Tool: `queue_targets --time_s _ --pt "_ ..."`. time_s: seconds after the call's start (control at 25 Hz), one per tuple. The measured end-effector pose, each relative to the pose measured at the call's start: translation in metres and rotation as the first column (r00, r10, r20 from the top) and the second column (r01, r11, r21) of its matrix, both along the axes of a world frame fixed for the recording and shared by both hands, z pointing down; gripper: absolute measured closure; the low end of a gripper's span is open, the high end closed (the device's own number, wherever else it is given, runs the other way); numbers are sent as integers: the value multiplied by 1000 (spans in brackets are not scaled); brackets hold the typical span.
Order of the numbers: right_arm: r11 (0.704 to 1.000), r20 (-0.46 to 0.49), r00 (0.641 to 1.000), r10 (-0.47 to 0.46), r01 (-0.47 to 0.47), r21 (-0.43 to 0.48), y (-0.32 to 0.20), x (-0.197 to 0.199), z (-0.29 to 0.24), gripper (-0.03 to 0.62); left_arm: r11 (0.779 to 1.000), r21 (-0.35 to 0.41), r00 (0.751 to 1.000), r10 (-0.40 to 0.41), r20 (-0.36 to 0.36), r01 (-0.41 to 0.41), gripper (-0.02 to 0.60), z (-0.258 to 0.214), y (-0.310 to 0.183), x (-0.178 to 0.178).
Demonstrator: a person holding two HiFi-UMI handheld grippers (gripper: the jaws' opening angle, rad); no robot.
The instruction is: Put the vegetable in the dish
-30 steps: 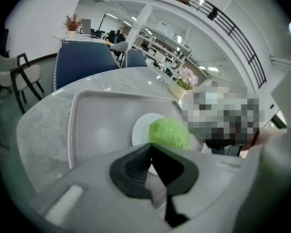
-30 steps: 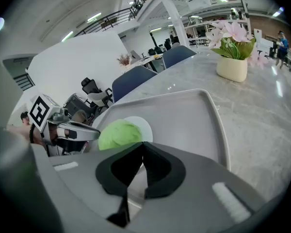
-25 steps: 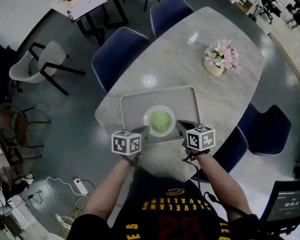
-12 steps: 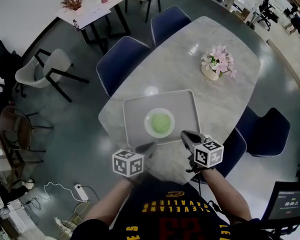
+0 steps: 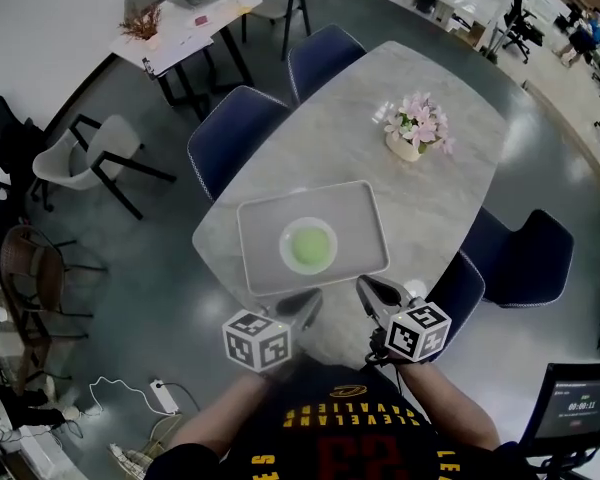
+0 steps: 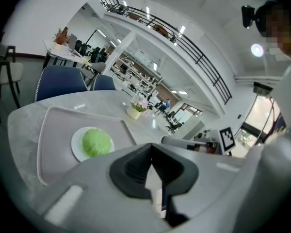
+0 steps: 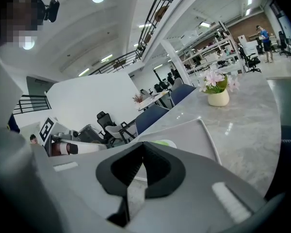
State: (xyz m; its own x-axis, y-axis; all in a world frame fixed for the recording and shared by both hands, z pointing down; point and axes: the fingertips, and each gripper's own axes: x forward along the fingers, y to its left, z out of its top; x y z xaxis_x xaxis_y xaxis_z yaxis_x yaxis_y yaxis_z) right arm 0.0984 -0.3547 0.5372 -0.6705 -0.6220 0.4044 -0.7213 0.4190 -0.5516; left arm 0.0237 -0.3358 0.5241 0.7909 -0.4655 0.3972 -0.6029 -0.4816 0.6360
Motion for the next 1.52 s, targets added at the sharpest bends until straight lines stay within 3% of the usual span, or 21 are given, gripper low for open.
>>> queue_targets --time_s 0.4,0.96,1.52 --pt "994 13 1000 -5 3 113 23 24 -26 588 994 112 1000 -6 -6 7 580 -31 23 24" --pt "971 21 998 -62 55 234 34 14 -53 588 994 110 1000 -24 5 24 580 -32 32 24" --pt "972 0 998 -56 54 231 36 11 -50 588 996 91 1000 -8 10 7 580 -28 30 26"
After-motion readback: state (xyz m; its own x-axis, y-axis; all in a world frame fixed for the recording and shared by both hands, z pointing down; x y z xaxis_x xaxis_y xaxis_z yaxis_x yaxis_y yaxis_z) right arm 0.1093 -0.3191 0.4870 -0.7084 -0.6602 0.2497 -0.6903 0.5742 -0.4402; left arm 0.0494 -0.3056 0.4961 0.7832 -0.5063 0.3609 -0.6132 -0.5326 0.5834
